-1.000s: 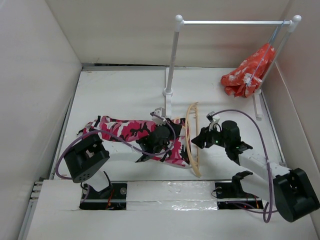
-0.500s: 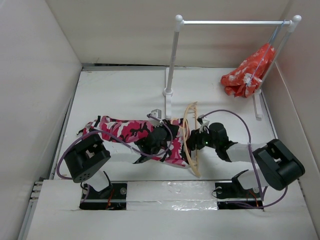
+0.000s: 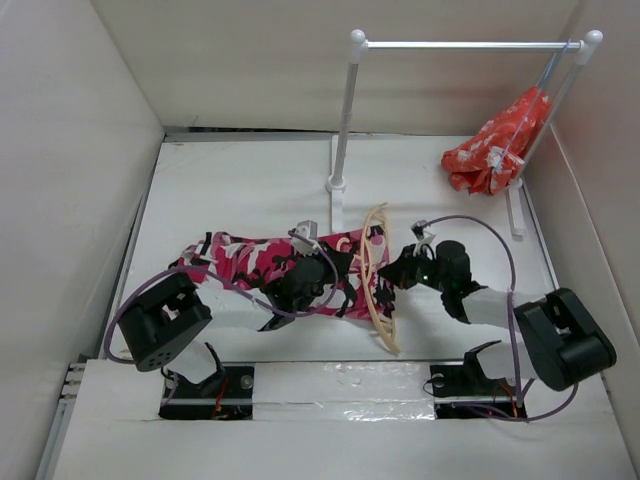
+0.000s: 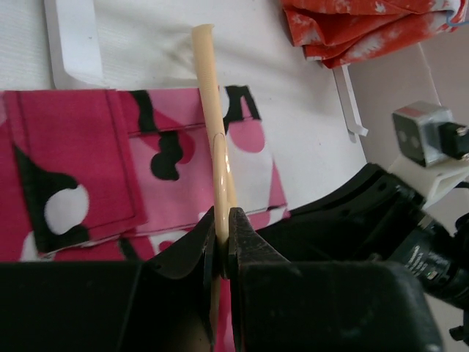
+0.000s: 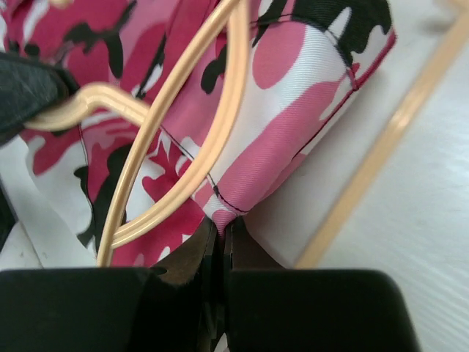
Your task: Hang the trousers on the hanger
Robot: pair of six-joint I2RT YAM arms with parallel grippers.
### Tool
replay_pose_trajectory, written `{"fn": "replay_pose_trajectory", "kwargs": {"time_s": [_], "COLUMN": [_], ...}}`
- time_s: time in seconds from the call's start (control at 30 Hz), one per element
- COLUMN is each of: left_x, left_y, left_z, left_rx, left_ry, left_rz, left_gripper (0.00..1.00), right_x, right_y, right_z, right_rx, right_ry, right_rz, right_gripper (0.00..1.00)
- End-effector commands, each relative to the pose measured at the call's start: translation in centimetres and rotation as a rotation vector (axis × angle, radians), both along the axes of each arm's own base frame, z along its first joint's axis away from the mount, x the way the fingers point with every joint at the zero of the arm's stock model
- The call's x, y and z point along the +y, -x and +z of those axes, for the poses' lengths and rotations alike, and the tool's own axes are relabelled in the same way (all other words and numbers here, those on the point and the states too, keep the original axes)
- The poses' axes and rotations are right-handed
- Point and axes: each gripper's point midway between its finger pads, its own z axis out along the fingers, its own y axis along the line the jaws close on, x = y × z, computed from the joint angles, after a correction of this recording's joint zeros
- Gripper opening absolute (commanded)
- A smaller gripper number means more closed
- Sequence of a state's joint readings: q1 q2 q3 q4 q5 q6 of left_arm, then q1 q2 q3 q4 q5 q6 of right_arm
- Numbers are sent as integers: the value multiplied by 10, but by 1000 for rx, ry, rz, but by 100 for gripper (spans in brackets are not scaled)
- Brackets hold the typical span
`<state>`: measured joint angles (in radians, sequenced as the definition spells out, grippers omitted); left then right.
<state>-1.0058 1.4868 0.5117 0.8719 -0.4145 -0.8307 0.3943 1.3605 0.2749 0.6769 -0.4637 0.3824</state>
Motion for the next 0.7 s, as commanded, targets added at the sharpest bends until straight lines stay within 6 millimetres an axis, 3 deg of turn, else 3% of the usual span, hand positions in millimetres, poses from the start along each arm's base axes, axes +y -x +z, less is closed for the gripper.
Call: {"fn": "replay_pose_trajectory", "kwargs": {"time_s": [0.0,0.17,0.2,0.33,0.5,0.67], "left_x": [6,16,23,51,84,105], "left_y": [8,17,20,19,19,21], "left_z": [-12,-27,-35,-36,-19,3], "left_rx": [-20,14,32,27,-4,-32], "left_ry": [-111,-124,-149,-191,-256,-275], "left_rz": [-68,-77,-68,21,96,130], "left_gripper": [0,0,0,0,0,0], "right_x": [-17,-40,-45,-77,-119,-137], "right_y": [-22,-36,-37,-36,-30,-27], "right_z": [38,64,71,71,73,79], "right_rx": [-126,-172,-193,-198,-214,-236], "right_ry": [-37,-52,-54,-16,57,70], "right_rz": [-72,-135,-147,-218,-327,-402], "right_gripper": [0,0,0,0,0,0]}}
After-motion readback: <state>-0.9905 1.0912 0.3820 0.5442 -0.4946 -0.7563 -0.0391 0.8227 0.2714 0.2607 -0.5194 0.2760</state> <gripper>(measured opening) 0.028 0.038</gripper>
